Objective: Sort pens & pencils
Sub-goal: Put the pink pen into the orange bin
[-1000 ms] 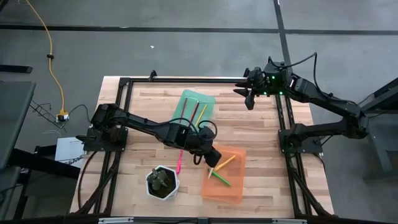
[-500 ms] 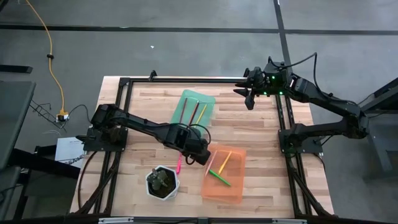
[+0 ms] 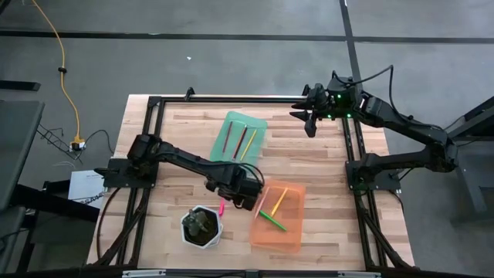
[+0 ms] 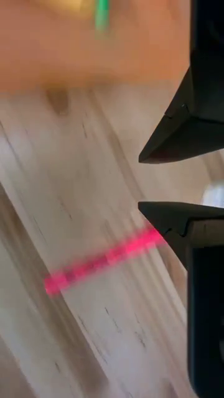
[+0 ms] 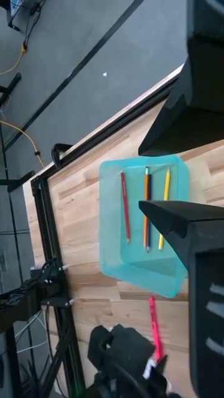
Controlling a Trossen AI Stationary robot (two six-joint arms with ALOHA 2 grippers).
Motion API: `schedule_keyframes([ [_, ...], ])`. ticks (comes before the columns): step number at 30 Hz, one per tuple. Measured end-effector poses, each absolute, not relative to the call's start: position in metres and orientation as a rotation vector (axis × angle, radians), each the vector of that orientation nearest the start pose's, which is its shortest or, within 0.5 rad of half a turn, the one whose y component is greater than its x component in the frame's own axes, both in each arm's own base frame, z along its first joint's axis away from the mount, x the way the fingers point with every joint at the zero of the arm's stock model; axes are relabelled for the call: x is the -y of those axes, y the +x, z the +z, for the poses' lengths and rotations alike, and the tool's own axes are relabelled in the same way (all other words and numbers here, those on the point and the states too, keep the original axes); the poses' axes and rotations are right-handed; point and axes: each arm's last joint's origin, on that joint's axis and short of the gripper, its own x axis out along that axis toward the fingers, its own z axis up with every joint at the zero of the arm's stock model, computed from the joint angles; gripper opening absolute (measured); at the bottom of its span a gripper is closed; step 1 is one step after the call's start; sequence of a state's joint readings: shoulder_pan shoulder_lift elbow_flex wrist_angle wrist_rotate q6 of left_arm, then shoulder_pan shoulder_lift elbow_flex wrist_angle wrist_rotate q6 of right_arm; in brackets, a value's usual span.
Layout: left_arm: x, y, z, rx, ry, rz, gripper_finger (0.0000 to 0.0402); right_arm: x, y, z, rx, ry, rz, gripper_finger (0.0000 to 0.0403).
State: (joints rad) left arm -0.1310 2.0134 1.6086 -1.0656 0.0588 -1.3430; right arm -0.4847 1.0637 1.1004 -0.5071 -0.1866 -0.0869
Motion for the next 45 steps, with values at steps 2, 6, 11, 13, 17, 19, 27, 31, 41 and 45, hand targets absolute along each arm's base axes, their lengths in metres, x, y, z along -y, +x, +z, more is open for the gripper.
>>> schedule_keyframes([
  [2,0.053,0.386,0.202,-1.335,-1.010,0.869,0.0103,0.098,0.197,0.360,-0.458,0.069,-0.270,0.0117],
  [6,0.052,0.381,0.199,-1.378,-0.984,0.927,0.0111,0.097,0.197,0.359,-0.464,0.067,-0.263,0.0117],
  [11,0.051,0.380,0.200,-1.373,-0.976,0.949,0.0113,0.097,0.197,0.358,-0.473,0.069,-0.261,0.0117],
  [13,0.051,0.379,0.200,-1.373,-0.978,0.963,0.0112,0.097,0.197,0.358,-0.473,0.067,-0.261,0.0117],
  [17,0.051,0.379,0.196,-1.384,-0.981,0.989,0.0111,0.097,0.197,0.358,-0.476,0.069,-0.258,0.0117],
  [19,0.051,0.381,0.195,-1.383,-0.989,0.993,0.0111,0.097,0.197,0.358,-0.475,0.070,-0.252,0.0117],
  [27,0.050,0.379,0.192,-1.383,-0.976,1.038,0.0111,0.097,0.197,0.358,-0.469,0.072,-0.237,0.0117],
  [31,0.050,0.376,0.192,-1.404,-0.963,1.057,0.0111,0.096,0.197,0.358,-0.475,0.075,-0.235,0.0117],
  [41,0.051,0.373,0.176,-1.417,-1.022,1.050,0.0111,0.096,0.197,0.357,-0.479,0.076,-0.235,0.0117],
  [45,0.051,0.374,0.172,-1.404,-1.034,1.035,0.0111,0.096,0.197,0.357,-0.480,0.070,-0.233,0.0117],
])
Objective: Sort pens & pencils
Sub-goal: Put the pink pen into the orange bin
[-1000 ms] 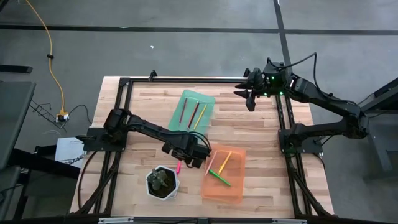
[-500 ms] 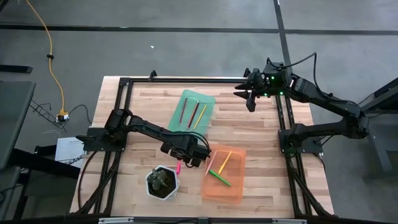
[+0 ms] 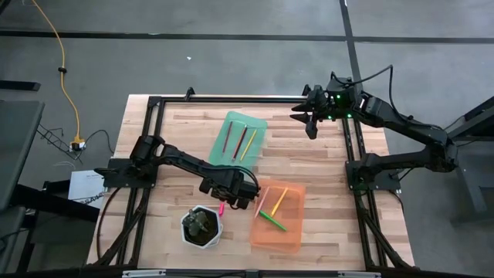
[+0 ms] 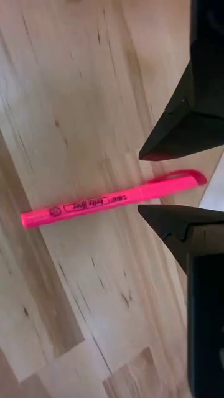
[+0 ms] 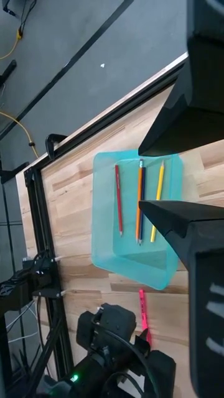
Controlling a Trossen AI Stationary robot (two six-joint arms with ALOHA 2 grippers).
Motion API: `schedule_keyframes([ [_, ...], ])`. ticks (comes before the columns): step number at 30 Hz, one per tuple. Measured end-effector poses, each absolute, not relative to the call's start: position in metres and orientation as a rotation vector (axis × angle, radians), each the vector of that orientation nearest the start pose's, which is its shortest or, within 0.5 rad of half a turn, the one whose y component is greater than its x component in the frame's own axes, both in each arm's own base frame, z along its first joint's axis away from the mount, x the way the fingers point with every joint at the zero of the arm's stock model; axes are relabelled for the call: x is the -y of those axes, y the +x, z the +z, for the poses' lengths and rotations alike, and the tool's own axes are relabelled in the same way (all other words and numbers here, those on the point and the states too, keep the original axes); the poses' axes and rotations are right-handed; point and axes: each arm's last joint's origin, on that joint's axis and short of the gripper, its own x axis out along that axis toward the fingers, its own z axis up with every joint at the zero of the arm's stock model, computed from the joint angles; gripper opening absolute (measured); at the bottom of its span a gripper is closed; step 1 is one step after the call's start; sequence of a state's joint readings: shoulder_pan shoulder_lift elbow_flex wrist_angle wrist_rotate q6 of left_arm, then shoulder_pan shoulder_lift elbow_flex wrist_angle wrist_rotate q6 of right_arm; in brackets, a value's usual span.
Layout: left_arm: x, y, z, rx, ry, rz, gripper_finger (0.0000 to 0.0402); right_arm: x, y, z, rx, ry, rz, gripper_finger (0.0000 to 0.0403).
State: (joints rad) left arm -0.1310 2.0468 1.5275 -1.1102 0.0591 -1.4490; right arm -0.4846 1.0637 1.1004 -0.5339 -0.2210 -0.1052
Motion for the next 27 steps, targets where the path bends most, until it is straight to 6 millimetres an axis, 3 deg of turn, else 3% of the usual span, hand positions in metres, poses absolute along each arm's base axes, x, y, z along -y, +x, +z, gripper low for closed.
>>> schedule_keyframes([
  [17,0.052,0.369,0.150,-1.423,-1.108,1.010,0.0111,0.096,0.197,0.357,-0.482,0.066,-0.232,0.0117],
  [27,0.052,0.367,0.149,-1.419,-1.106,1.028,0.0111,0.096,0.197,0.357,-0.482,0.063,-0.231,0.0117],
])
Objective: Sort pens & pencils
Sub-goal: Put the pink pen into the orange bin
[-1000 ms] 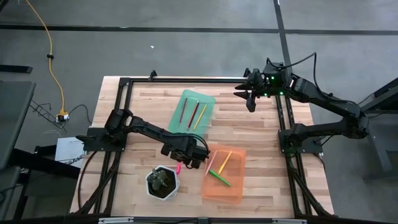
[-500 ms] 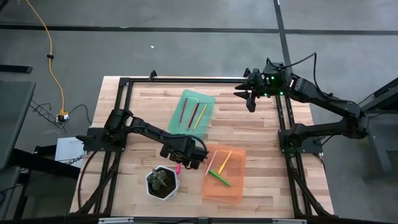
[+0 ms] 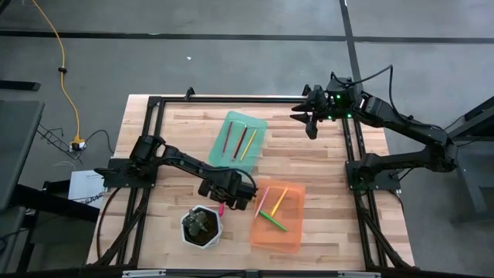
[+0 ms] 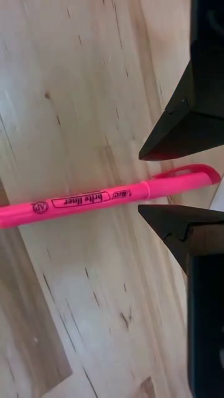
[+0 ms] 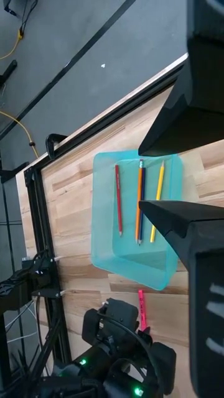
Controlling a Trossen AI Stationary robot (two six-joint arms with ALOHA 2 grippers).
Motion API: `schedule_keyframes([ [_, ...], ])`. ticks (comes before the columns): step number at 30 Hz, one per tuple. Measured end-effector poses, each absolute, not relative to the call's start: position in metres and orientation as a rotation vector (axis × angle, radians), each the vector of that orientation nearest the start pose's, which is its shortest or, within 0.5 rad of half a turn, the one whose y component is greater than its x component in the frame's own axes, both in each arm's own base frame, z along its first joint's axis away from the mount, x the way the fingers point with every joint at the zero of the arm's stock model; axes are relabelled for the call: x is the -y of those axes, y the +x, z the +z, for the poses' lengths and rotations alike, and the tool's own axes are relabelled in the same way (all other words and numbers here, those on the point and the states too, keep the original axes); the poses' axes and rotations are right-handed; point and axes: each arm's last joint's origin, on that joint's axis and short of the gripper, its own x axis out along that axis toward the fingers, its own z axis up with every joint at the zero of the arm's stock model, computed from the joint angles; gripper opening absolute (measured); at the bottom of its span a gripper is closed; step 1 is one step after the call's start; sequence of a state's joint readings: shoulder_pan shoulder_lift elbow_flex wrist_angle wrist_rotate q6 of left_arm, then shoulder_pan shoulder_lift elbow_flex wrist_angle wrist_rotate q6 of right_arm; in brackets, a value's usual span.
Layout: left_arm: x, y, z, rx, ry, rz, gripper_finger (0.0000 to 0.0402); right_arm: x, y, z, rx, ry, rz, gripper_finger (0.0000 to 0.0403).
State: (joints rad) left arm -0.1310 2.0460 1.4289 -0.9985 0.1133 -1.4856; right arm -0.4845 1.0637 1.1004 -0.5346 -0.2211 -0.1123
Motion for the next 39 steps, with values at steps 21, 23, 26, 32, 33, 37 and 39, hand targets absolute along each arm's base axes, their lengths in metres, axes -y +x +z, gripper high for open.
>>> schedule_keyframes([
  [21,0.0516,0.3651,0.1431,-1.427,-1.103,1.016,0.0111,0.0963,0.1965,0.3573,-0.483,0.063,-0.231,0.0117],
  [23,0.0516,0.3651,0.1431,-1.427,-1.102,1.014,0.0110,0.0963,0.1965,0.3573,-0.483,0.063,-0.231,0.0117],
  [26,0.0514,0.3652,0.1431,-1.422,-1.097,1.017,0.0110,0.0963,0.1965,0.3573,-0.483,0.063,-0.231,0.0117],
  [32,0.0514,0.3652,0.1431,-1.421,-1.097,1.016,0.0110,0.0963,0.1965,0.3573,-0.483,0.063,-0.231,0.0117],
  [33,0.0514,0.3652,0.1431,-1.421,-1.097,1.017,0.0110,0.0963,0.1965,0.3573,-0.483,0.063,-0.231,0.0117],
  [37,0.0513,0.3653,0.1431,-1.419,-1.093,1.016,0.0110,0.0963,0.1965,0.3573,-0.483,0.063,-0.231,0.0117],
  [39,0.0513,0.3656,0.1430,-1.417,-1.094,1.015,0.0110,0.0963,0.1965,0.3573,-0.483,0.063,-0.231,0.0117],
])
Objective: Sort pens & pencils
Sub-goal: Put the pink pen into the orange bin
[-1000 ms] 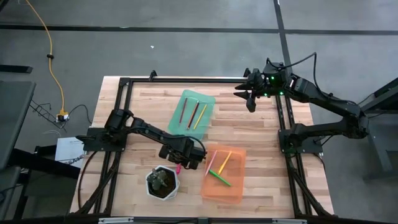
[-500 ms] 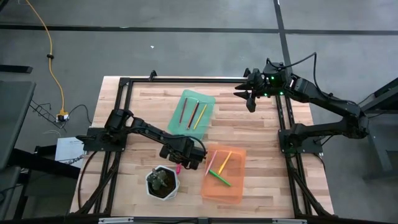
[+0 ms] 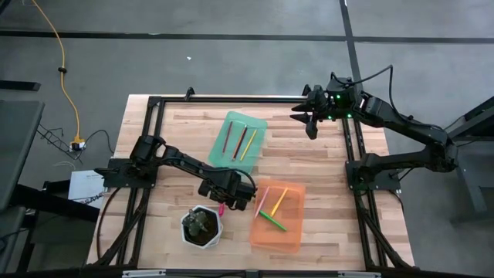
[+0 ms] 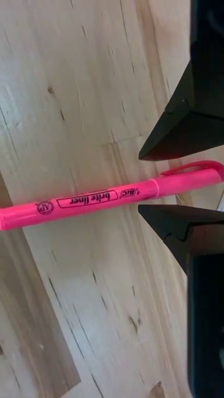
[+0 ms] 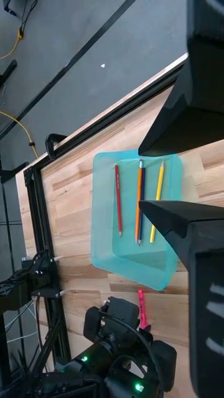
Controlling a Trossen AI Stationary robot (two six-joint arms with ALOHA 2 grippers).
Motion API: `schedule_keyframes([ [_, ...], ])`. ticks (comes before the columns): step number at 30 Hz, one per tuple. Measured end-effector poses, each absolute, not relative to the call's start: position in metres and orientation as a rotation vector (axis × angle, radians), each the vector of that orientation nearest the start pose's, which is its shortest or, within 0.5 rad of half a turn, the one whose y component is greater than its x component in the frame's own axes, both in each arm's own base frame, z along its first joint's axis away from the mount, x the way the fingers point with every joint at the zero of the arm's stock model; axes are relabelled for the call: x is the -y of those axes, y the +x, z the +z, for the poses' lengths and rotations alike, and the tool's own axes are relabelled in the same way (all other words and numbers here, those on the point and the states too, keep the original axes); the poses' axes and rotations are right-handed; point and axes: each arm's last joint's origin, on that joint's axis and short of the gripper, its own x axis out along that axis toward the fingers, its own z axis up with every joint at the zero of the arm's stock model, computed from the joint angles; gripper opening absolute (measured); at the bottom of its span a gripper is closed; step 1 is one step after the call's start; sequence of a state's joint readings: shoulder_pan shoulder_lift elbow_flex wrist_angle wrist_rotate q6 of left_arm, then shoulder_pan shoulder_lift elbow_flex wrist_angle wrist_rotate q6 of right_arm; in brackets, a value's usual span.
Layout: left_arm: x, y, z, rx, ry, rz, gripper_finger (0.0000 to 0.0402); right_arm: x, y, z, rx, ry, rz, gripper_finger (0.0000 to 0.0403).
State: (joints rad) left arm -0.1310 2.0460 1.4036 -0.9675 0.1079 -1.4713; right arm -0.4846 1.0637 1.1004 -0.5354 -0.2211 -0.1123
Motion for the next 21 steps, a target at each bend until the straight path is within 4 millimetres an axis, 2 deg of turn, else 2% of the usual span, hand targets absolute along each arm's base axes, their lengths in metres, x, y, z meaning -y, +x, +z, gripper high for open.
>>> schedule_keyframes([
  [21,0.0505,0.3661,0.1431,-1.378,-1.124,1.066,0.0110,0.0962,0.1966,0.3573,-0.482,0.063,-0.231,0.0117],
])
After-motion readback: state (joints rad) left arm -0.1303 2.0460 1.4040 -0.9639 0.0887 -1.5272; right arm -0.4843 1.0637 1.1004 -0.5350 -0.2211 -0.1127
